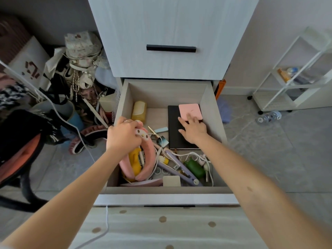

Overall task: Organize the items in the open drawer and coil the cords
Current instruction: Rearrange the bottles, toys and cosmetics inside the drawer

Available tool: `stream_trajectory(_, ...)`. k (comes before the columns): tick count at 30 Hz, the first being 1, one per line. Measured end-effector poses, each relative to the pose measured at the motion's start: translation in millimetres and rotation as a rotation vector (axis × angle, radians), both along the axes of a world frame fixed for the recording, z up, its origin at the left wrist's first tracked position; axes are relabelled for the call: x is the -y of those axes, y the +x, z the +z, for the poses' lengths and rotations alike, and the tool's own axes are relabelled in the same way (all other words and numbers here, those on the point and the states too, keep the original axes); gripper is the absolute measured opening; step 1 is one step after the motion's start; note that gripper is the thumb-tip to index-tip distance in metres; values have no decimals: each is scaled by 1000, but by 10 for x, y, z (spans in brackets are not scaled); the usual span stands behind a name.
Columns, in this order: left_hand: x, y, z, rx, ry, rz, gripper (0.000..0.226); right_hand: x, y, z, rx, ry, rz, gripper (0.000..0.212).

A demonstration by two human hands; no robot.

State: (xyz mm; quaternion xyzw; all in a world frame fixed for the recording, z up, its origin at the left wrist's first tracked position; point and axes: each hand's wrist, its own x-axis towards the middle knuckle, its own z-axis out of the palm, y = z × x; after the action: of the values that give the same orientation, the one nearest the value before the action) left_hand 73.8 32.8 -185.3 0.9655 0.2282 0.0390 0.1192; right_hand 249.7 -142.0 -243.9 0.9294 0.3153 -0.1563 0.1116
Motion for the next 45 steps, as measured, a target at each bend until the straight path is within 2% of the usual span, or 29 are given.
stream_trajectory(4,16,-8,6,-3,10,-6,41,-73,-52,-101,122,-108,-14,62)
stream_trajectory(9,-6,-13,-7,-3,26,-9,41,-196,32,-97,212,-105,-1,58)
stream_trajectory(16,-49,3,-47,4,25,-12,42,-269,163,-52,141,-72,12,61)
stream_trajectory(19,-64,9,-40,-37,68,-39,43,-186,85,96,-18,142,-54,63)
stream_trajectory(21,-74,13,-28,-119,133,-87,48,-119,-107,243,17,350,-22,62)
stream_trajectory(23,-78,19,-27,-188,170,-110,52,-52,-355,361,-18,444,30,58)
stream_trajectory(26,-56,19,-30,-214,182,-85,49,51,-732,440,-388,447,-29,51)
stream_trajectory(28,-40,17,-8,-219,168,-77,45,85,-924,443,-543,455,-72,52)
stream_trajectory(31,-64,-7,18,-163,71,-117,41,40,-1066,409,-575,477,-61,61)
stream_trajectory(33,-79,-51,36,-66,-27,-132,35,-7,-1095,390,-611,564,-67,68)
stream_trajectory(37,-62,-112,75,62,-134,-137,34,-12,-1118,409,-750,722,-201,79)
stream_trajectory(39,-60,-119,74,64,-155,-135,41,22,-1090,413,-710,767,-239,71)
stream_trajectory(43,-77,-133,80,58,-224,-126,66,76,-985,542,-719,969,-462,39)
stream_trajectory(45,-92,-124,61,26,-192,-117,63,136,-896,597,-643,1078,-527,35)
